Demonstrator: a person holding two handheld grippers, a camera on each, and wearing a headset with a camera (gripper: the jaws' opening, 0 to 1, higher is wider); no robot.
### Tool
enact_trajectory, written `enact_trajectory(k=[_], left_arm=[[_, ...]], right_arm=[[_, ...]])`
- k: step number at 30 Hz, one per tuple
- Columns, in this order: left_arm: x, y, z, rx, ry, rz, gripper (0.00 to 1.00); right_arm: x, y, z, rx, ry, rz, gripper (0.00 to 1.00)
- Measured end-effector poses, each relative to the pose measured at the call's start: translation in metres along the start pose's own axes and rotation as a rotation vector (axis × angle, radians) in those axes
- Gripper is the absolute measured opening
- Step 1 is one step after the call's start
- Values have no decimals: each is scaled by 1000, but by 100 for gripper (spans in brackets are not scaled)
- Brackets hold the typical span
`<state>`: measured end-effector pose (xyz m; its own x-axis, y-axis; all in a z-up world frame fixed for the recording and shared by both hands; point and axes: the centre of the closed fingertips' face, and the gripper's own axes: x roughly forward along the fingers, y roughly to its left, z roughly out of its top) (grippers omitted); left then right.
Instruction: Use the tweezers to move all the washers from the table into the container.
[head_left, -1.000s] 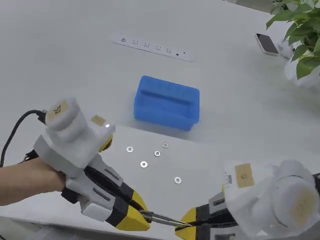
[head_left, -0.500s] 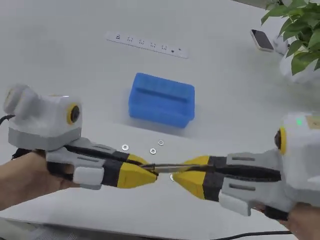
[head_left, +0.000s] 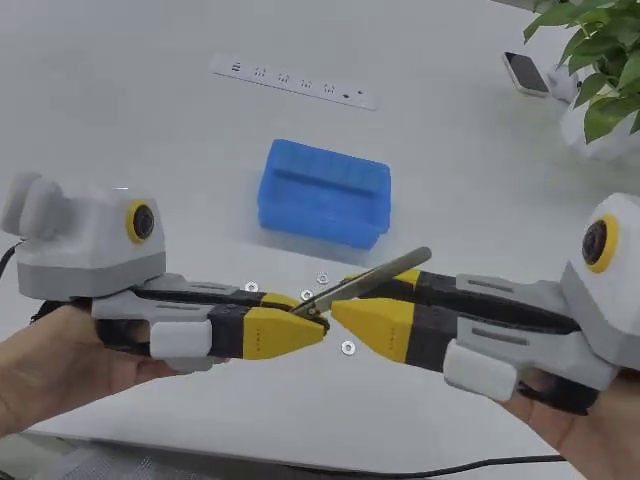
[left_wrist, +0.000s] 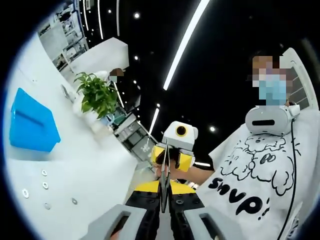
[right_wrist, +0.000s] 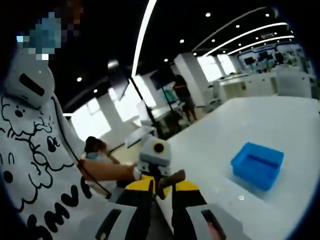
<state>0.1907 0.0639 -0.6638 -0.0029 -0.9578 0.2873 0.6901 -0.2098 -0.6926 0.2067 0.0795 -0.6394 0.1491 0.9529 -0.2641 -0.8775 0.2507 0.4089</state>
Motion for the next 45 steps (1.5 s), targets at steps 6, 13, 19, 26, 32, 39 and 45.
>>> enact_trajectory(k=[6,13,19,26,32,39,45], left_arm=[[-4,14,-8,90,77,111,4],[-28,60,-12,329,232,499,15],[-68,86,-14,404,256,803,20],[-95,70,-19,352,158,1030,21],[-112,66,-30,445,256,1174,24],[-110,81,-34,430,335,1135,20],[-113,80,-35,416,314,1155,17]], right_arm=[[5,0,-7,24,52,11,2],[12,-28,-28,-94,176,-174,1],[24,-65,-56,-188,288,-326,1],[57,-83,-110,-249,460,-322,1],[66,-89,-129,-311,496,-323,1],[55,-92,-127,-290,575,-323,1],[59,-93,-136,-300,611,-313,2]])
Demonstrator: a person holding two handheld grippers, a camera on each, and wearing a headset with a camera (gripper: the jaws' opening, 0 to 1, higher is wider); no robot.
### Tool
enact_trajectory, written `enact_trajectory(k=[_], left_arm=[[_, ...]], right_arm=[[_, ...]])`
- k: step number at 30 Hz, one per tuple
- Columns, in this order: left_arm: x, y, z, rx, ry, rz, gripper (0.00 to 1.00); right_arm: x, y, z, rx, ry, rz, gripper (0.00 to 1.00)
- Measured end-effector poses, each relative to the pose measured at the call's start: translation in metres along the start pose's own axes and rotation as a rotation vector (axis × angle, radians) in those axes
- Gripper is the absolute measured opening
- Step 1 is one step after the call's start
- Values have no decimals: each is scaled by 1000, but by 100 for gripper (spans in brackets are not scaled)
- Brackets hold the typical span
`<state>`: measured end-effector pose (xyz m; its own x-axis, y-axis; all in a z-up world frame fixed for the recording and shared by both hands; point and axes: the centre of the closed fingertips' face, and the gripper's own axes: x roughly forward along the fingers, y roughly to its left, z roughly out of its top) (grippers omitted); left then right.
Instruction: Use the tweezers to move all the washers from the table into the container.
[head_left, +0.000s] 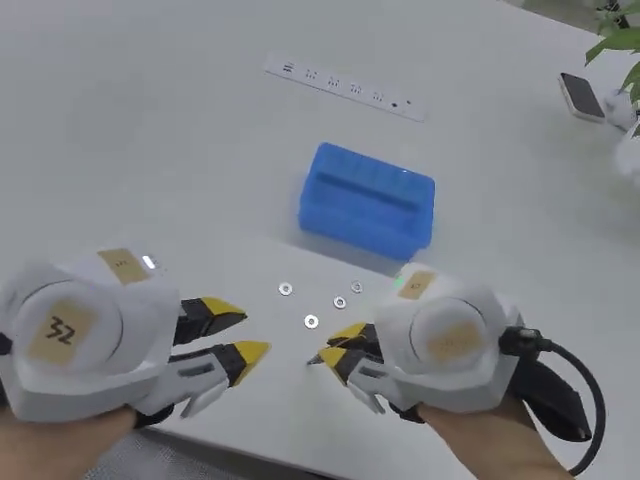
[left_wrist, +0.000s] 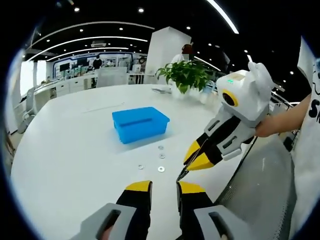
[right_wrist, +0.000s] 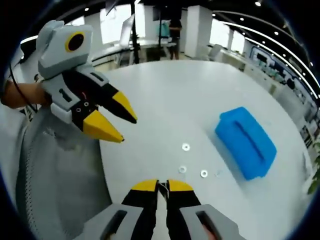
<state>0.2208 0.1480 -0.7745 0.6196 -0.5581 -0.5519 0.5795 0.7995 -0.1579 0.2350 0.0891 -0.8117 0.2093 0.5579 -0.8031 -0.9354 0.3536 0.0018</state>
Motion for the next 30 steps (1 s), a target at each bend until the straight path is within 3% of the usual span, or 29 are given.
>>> enact_trajectory(k=[3,13,17,19,20,21,23,26,30], left_arm=[[0,3,0,8,6,13,17],[-6,7,4,-20,-17,55,19],[-15,8,8,-29,-49,121,37],[-16,9,3,-29,-37,159,46],[-17,10,2,-23,-34,185,56],[-17,14,6,5,-58,237,66],[-16,15,11,53,-78,277,85],[-15,17,13,91,-93,304,89],[-19,26,13,93,-113,340,94]], right_arm=[[7,1,-5,-4,26,4,1],[12,-4,2,63,-33,17,1],[12,-3,3,51,-42,14,1],[13,-3,3,50,-55,8,2],[13,-3,4,49,-62,4,2],[13,-3,4,49,-65,3,2],[14,-3,4,47,-71,5,2],[15,-4,5,52,-88,-6,2],[13,-5,4,101,-97,4,1]])
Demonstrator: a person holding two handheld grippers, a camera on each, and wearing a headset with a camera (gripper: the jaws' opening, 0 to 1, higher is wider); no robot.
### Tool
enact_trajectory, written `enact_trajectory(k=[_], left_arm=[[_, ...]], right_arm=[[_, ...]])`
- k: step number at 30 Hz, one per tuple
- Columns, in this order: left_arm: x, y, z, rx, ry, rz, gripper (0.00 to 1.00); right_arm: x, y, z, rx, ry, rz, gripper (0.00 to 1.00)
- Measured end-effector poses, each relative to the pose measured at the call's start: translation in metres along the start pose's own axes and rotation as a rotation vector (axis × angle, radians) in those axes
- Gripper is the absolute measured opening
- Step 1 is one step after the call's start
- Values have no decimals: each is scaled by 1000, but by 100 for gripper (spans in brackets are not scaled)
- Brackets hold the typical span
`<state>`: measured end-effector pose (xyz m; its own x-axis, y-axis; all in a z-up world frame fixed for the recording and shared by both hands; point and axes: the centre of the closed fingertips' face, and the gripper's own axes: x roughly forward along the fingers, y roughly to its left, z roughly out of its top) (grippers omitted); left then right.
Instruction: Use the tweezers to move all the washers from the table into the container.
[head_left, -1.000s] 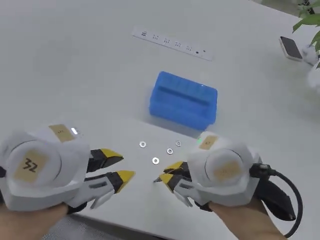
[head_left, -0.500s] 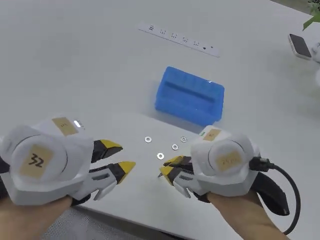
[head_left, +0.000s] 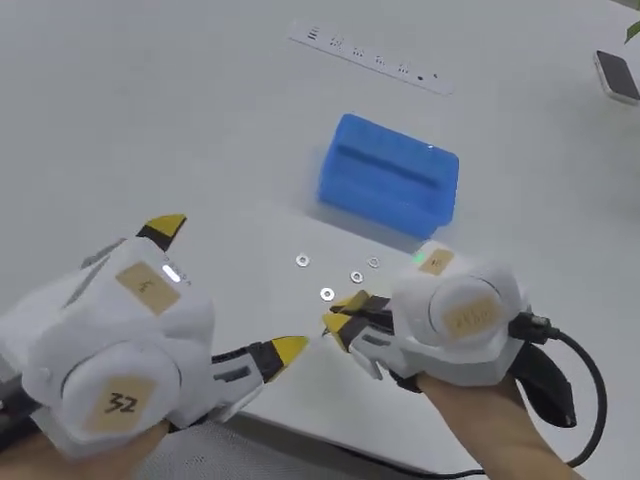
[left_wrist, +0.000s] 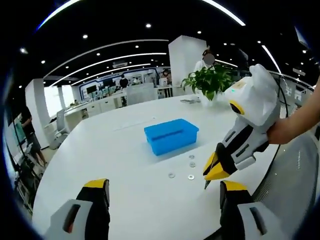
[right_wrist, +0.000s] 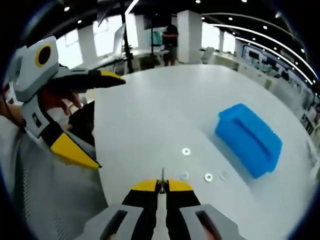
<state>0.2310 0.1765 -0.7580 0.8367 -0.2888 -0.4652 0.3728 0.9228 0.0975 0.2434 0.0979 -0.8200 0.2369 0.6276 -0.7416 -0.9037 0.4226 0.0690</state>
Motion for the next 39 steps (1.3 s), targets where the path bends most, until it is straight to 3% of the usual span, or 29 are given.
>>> enact_trajectory(k=[2,5,8,12,16,32,39], left_arm=[[3,0,-1,-17,-1,-9,99],[6,-1,-7,-28,30,-16,99],[7,1,-10,-42,41,-11,99],[7,4,-19,-23,98,8,99],[7,6,-18,-9,89,20,99],[7,9,-23,-10,117,33,99],[7,9,-24,-7,123,35,99]], right_arm=[[-3,-6,5,33,-34,-11,1],[-8,-16,21,140,-99,-4,2],[-5,-36,39,187,-154,-7,2],[10,-50,52,159,-153,-11,2],[24,-55,65,124,-150,-19,3],[41,-52,57,54,-92,-16,4],[41,-53,59,47,-96,-14,4]])
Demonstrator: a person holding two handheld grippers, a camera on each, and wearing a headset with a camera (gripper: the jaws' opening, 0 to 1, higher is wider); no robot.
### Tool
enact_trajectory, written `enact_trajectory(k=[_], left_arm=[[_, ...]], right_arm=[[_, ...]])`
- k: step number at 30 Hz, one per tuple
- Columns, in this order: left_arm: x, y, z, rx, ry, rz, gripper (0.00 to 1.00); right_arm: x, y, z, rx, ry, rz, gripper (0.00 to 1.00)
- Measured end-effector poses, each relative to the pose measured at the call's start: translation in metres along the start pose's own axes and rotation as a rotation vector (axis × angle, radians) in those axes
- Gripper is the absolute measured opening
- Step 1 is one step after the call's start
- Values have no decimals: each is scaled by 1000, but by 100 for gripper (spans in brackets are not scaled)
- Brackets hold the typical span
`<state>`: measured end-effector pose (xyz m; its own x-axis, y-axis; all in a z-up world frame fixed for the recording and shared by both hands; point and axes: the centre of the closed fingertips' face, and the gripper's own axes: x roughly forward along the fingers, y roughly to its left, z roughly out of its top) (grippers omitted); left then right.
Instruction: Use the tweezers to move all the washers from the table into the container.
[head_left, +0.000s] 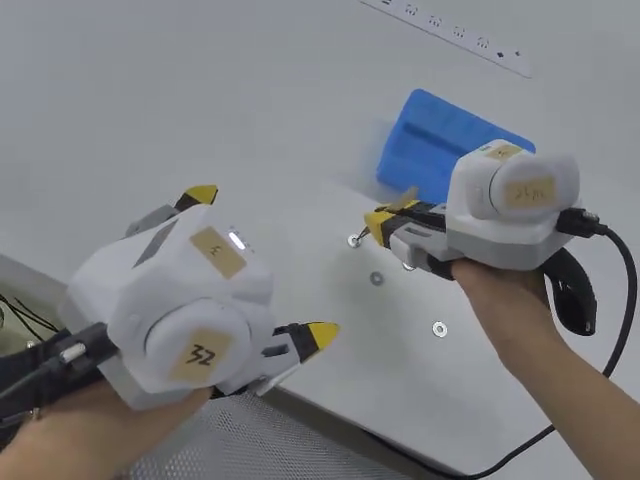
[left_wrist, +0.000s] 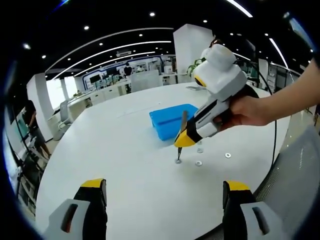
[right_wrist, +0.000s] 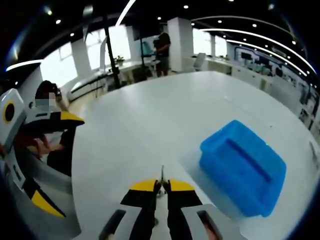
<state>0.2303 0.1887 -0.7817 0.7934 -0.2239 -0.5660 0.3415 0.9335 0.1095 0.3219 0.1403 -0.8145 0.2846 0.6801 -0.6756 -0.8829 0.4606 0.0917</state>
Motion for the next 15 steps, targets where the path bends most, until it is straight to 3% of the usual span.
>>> enact_trajectory(k=[15], left_arm=[[1,-2,-1,12,8,-8,99]], right_arm=[[2,1,0,-2,0,7,4]])
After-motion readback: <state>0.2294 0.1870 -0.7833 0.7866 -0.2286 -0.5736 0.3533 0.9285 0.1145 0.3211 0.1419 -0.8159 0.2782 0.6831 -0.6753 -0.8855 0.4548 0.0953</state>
